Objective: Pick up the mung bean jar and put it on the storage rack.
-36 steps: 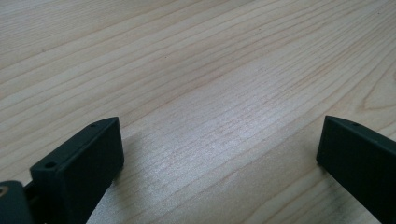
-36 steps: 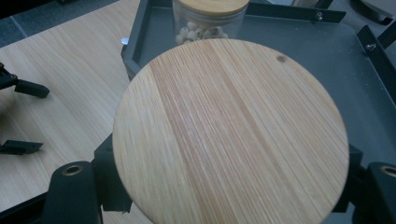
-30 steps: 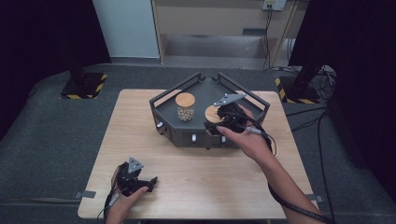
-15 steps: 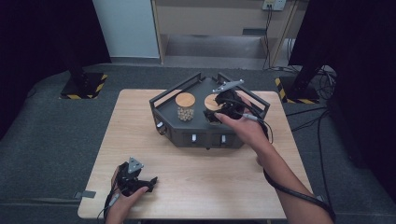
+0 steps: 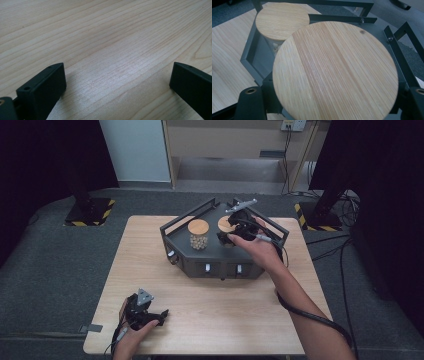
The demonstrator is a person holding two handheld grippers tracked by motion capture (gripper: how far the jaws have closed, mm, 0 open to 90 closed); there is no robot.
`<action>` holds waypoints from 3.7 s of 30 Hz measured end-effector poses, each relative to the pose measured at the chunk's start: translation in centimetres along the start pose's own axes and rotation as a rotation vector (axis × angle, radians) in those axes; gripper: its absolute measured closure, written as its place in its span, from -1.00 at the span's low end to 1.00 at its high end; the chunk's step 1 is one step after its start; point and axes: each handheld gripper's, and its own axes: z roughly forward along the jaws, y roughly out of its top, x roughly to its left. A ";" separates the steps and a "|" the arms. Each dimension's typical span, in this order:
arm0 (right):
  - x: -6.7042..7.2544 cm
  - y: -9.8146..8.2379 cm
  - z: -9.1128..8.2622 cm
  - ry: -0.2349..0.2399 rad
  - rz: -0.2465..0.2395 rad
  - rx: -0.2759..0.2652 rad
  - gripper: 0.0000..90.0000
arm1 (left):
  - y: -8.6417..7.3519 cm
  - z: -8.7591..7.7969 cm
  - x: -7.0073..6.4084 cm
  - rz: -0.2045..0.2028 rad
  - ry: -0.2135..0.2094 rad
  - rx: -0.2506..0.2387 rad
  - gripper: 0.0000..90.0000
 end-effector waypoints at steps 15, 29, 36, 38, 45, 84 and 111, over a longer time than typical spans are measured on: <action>-0.4 -0.1 1.9 0.000 0.025 0.023 -0.43 | 0.0 0.0 0.0 -0.001 0.000 -0.001 -1.00; -0.6 -0.8 3.0 0.002 0.039 0.040 -0.43 | 0.0 0.0 0.0 -0.001 0.000 -0.001 -1.00; -0.6 -1.1 3.5 0.001 0.048 0.046 -0.43 | 0.0 0.0 0.0 -0.001 0.000 0.000 -1.00; -0.6 -1.2 3.6 -0.001 0.051 0.048 -0.43 | 0.0 0.0 0.0 -0.001 0.000 -0.001 -1.00; -0.5 -1.4 3.9 -0.002 0.055 0.053 -0.43 | 0.0 0.0 0.0 -0.001 0.000 -0.001 -1.00; -0.6 -3.3 3.7 0.004 0.099 -0.016 -0.60 | 0.0 0.0 0.0 -0.003 0.001 -0.002 -1.00; -1.6 -5.9 -1.7 0.005 0.060 -0.043 -0.84 | 0.0 0.0 0.0 -0.002 0.001 -0.001 -1.00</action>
